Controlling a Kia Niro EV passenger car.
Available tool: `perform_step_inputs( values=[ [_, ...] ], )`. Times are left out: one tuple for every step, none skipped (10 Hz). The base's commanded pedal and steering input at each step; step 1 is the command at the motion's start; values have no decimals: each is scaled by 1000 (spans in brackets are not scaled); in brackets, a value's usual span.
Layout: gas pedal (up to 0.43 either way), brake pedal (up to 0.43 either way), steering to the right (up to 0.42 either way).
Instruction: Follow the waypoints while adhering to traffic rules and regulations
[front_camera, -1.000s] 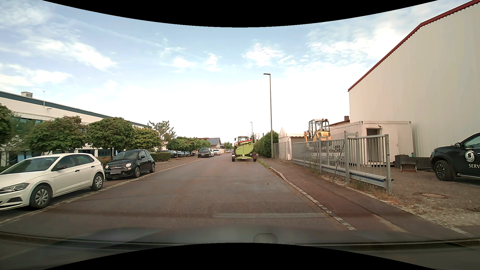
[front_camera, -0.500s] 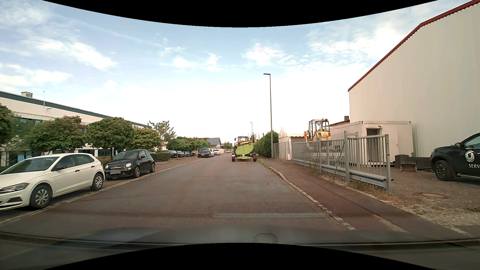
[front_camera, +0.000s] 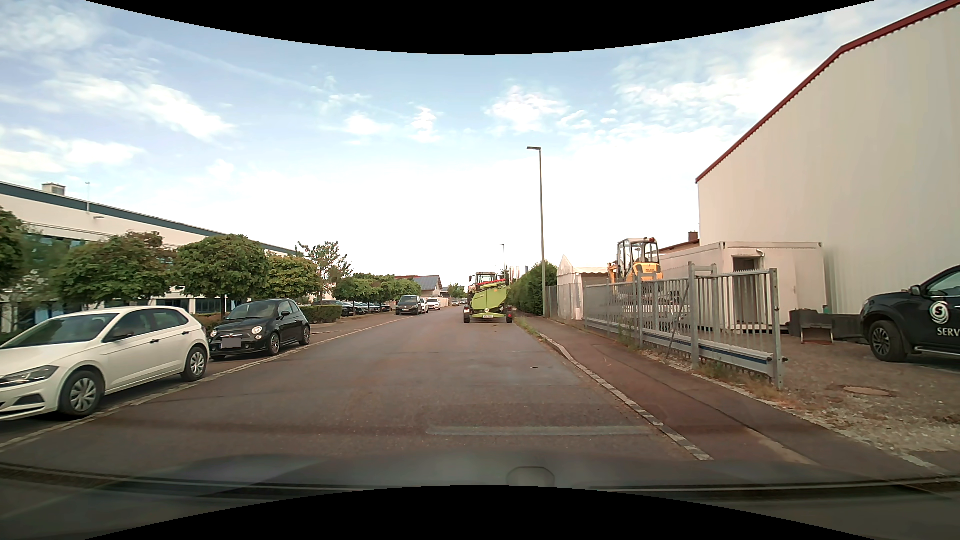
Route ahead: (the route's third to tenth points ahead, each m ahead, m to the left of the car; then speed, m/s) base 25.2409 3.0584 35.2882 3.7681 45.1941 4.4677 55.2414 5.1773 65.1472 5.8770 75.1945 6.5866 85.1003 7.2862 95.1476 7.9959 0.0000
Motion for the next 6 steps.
perform_step_inputs(
  values=[
    [0,293,-5],
    [0,293,-4],
    [0,293,-5],
    [0,293,-5],
    [0,293,-5],
    [0,293,-4]
  ],
)
